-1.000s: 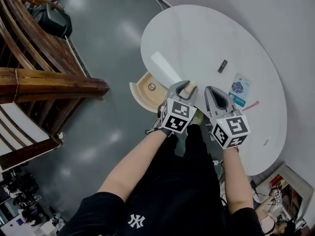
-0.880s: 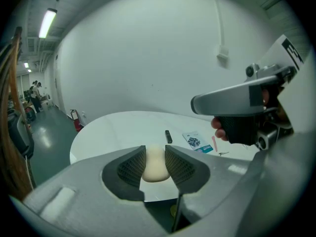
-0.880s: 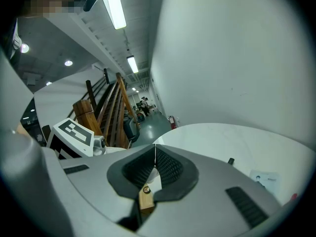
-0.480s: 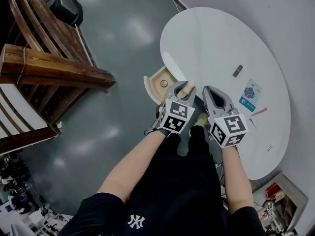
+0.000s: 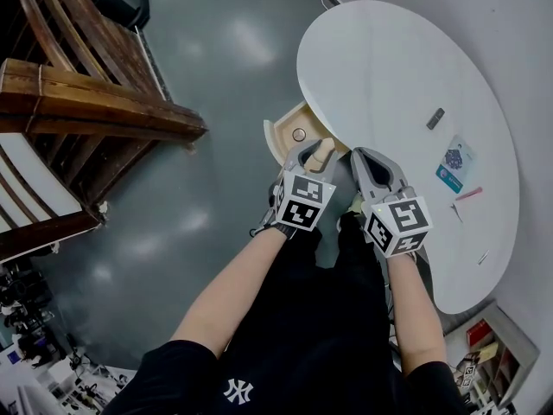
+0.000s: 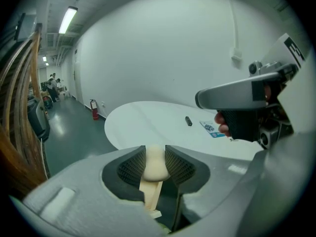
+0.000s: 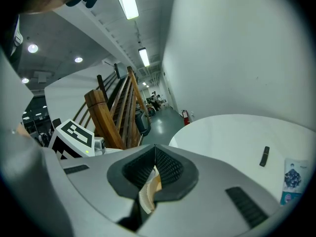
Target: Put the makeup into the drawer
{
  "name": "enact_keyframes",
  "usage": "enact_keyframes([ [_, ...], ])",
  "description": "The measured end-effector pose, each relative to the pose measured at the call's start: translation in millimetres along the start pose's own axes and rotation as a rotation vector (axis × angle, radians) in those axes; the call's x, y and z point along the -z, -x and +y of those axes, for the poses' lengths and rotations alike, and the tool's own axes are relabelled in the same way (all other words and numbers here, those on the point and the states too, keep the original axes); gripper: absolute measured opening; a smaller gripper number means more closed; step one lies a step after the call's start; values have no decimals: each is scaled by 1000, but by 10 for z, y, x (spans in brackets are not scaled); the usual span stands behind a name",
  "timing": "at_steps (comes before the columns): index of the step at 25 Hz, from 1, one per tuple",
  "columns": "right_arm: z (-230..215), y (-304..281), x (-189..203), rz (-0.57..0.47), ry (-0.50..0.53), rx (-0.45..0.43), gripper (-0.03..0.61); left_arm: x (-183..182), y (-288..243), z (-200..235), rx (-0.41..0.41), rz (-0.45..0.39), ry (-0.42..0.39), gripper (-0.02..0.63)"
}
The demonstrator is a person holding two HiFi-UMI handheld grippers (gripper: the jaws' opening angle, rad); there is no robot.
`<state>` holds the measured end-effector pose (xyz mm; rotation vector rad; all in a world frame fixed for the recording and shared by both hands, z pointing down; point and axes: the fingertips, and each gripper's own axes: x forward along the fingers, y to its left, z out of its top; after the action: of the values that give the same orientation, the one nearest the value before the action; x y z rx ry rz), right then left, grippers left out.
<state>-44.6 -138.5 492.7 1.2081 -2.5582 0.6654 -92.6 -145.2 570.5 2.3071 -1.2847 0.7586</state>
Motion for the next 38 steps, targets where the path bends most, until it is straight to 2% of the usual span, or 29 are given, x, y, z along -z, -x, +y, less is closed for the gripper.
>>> enact_keyframes([
  [8, 109, -289, 234, -2, -12, -14, 15, 385, -138, 275, -16, 32, 25, 130],
  [22, -130, -666, 723, 0, -16, -9, 15, 900, -725, 421, -12, 59, 19, 130],
  [31, -216, -797, 820, 6, -15, -13, 15, 1085, -933, 511, -15, 85, 26, 130],
  [38, -210, -758, 736, 5, -18, -9, 15, 1010, -896, 490, -17, 80, 31, 130],
])
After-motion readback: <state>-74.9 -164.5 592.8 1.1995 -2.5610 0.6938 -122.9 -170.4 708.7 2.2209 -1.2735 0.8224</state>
